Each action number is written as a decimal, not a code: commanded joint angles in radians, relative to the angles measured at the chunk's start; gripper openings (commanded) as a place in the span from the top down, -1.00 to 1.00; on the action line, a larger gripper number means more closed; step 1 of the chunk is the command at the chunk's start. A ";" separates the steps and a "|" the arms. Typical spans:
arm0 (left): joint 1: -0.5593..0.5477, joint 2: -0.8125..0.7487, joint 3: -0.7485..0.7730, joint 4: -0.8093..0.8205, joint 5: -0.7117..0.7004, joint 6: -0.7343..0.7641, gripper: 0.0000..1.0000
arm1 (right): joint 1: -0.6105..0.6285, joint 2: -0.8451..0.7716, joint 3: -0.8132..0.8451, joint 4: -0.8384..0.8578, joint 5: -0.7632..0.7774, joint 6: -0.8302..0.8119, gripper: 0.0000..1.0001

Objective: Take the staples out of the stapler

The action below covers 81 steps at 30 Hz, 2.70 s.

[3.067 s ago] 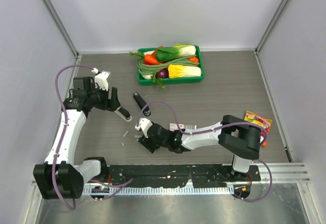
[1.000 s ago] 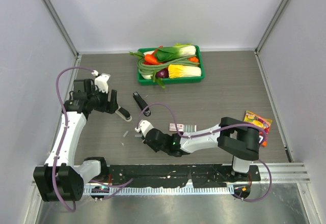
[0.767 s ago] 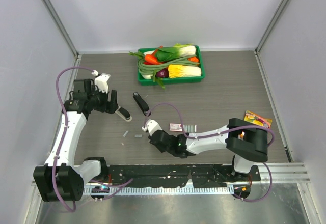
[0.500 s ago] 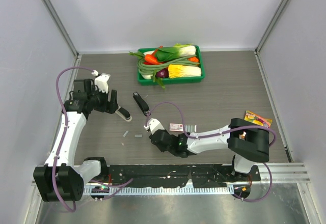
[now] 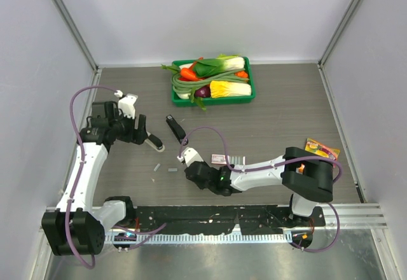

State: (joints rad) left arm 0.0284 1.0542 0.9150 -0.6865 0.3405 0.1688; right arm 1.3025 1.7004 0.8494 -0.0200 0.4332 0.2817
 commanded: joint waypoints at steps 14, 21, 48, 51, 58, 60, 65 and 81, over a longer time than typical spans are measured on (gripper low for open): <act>0.004 -0.034 -0.021 0.007 0.014 0.021 -0.52 | 0.004 0.041 0.060 -0.001 0.025 0.014 0.40; 0.005 -0.030 -0.018 0.010 0.018 0.018 -0.52 | 0.006 0.027 0.053 -0.024 0.033 0.022 0.41; -0.054 0.087 0.062 0.030 0.078 0.029 -0.62 | -0.038 -0.155 0.093 -0.168 0.108 0.077 0.96; -0.155 0.119 0.073 0.062 0.009 0.032 -0.62 | -0.104 -0.276 0.068 -0.217 0.104 0.115 0.97; -0.453 0.269 0.108 0.176 -0.097 0.038 -0.63 | -0.297 -0.545 -0.019 -0.365 0.105 0.171 0.98; -0.505 0.317 0.134 0.208 -0.119 0.052 -0.63 | -0.333 -0.591 -0.035 -0.409 0.116 0.166 0.99; -0.688 0.495 0.223 0.243 -0.138 0.104 -0.64 | -0.459 -0.644 -0.036 -0.485 0.119 0.163 0.99; -0.944 0.753 0.340 0.384 -0.113 0.218 -1.00 | -0.660 -0.789 0.019 -0.603 0.082 0.122 0.99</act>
State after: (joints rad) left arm -0.8864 1.7844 1.2217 -0.3847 0.2134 0.3492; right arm 0.6601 0.9474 0.8230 -0.6003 0.5186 0.4164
